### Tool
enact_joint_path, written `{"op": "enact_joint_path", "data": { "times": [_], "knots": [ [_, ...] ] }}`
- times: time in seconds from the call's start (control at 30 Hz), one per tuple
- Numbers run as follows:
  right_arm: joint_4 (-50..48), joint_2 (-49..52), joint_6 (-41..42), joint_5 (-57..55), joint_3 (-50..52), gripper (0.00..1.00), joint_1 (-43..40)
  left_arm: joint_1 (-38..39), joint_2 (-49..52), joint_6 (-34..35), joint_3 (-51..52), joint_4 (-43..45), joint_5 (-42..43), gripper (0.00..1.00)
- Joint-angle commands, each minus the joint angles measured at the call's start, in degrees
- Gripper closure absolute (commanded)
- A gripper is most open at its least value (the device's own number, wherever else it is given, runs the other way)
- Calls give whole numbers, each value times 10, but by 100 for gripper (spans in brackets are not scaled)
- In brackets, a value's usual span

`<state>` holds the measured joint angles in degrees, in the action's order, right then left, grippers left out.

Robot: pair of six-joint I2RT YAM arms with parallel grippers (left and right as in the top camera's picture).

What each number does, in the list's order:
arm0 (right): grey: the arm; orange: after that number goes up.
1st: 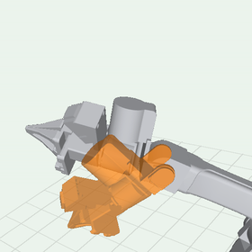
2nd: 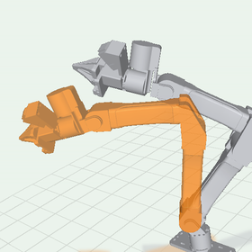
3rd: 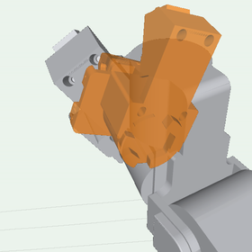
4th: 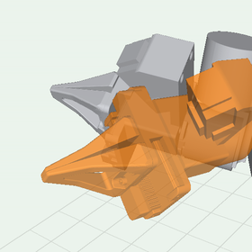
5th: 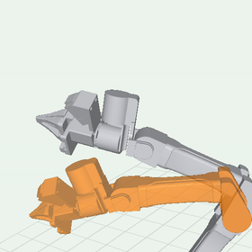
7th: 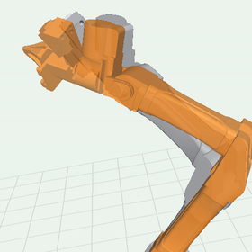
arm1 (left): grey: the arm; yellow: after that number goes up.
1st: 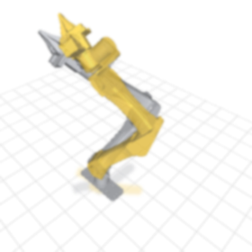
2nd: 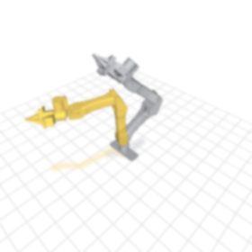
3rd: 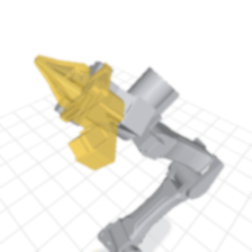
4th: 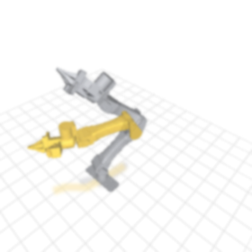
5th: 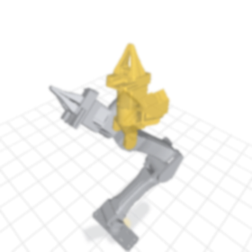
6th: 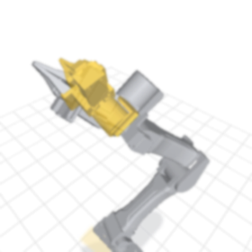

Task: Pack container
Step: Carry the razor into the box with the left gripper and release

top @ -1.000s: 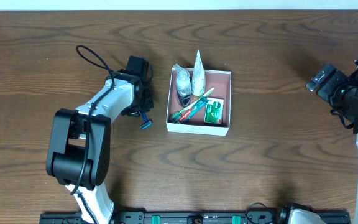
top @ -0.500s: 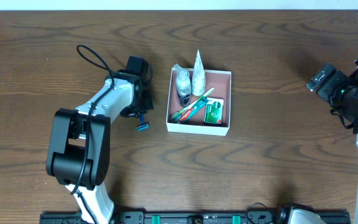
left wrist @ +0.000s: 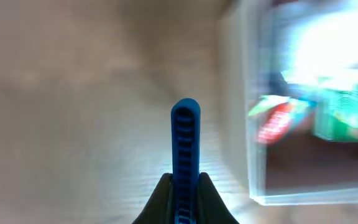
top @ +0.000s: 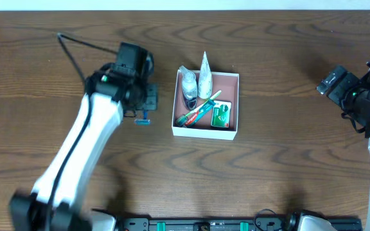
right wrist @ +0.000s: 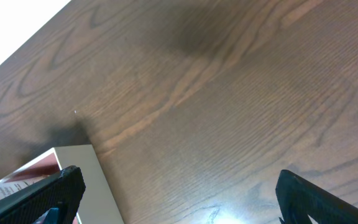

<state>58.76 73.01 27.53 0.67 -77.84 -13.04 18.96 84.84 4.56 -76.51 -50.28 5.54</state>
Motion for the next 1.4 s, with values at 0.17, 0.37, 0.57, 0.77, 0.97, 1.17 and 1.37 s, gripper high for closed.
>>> {"op": "enact_joint_path", "data": {
  "times": [0.17,0.37,0.57,0.77,0.97,1.17,1.37],
  "knots": [
    [0,0,-8,2,-4,1,-5,164,-19,-342,-1,78,17,94],
    [0,0,-8,2,-4,1,-5,216,80,-445,-1,161,17,94],
    [0,0,-8,2,-4,1,-5,217,163,-457,-1,203,13,93],
    [0,0,-8,2,-4,1,-5,217,153,-417,-3,206,6,44],
    [0,0,-8,2,-4,1,-5,202,56,-319,-3,180,-76,26],
    [0,0,-8,2,-4,1,-5,128,-68,-210,-3,85,-152,25],
    [0,0,-8,2,-4,1,-5,-32,-151,-55,-3,-22,-159,25]
  ]
}}
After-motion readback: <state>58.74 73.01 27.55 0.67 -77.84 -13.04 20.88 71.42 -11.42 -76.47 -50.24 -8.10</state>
